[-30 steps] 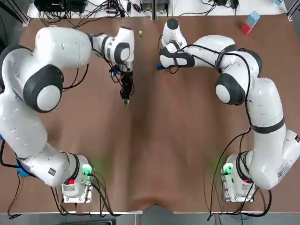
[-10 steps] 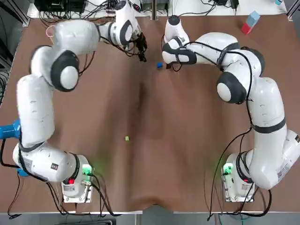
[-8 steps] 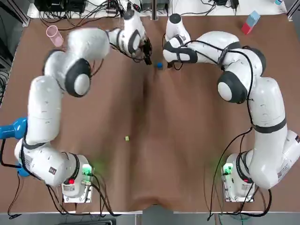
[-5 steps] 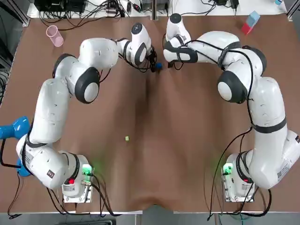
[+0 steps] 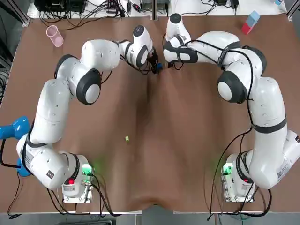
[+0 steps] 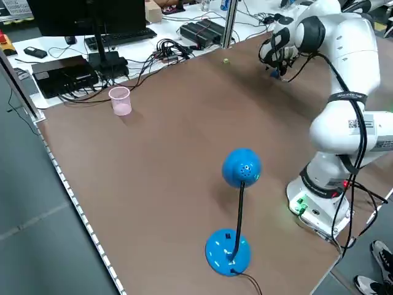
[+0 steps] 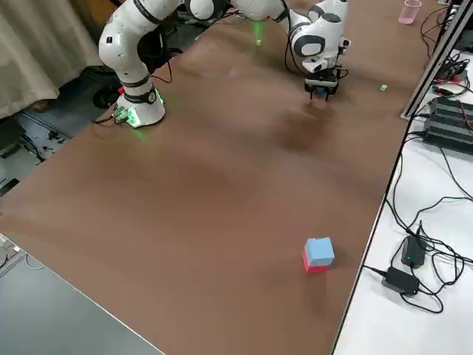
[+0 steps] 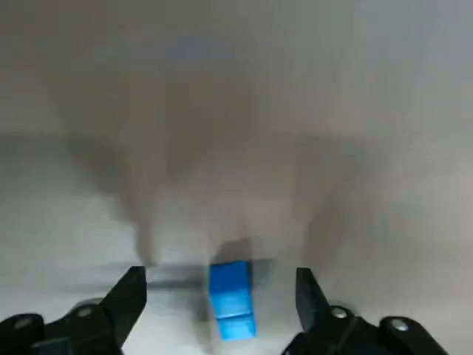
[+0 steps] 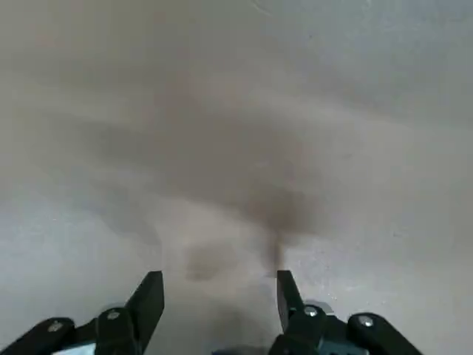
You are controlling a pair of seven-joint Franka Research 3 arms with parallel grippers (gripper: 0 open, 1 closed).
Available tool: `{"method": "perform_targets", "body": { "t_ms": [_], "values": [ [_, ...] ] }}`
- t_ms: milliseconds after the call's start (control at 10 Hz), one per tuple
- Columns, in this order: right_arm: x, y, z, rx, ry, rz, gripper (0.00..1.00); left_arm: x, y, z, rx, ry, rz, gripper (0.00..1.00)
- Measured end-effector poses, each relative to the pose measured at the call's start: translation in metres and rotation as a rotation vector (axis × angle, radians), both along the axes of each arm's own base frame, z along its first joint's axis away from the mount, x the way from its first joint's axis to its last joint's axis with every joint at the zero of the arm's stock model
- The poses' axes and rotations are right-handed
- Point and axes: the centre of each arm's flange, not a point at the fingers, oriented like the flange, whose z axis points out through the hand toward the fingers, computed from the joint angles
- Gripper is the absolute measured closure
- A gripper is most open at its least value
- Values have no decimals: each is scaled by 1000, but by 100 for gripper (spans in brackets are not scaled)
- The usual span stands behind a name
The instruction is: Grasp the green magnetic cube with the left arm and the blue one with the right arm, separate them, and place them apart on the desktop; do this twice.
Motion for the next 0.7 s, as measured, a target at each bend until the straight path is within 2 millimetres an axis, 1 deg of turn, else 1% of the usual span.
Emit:
{"method": "perform_targets", "body": {
  "t_ms": [100, 200, 300, 400, 500, 600, 700],
  "values": [
    [0, 1, 0, 2, 0, 1, 29, -2, -2, -2, 0, 3, 5, 22],
    [-1, 2, 0, 4, 0, 1, 29, -2, -2, -2, -1, 6, 18, 26],
    [-1, 2, 0, 4, 0, 1, 29, -2, -2, -1, -3, 7, 20, 36],
    [-1, 2, 0, 5, 0, 2, 29, -2, -2, -1, -3, 8, 22, 42],
    [-1, 3, 0, 6, 0, 2, 29, -2, -2, -1, -3, 8, 22, 45],
    [-1, 3, 0, 6, 0, 1, 29, -2, -2, -1, -4, 8, 23, 52],
    [-2, 3, 0, 7, 0, 1, 29, -1, -2, 0, -5, 7, 24, 54]
  ]
}}
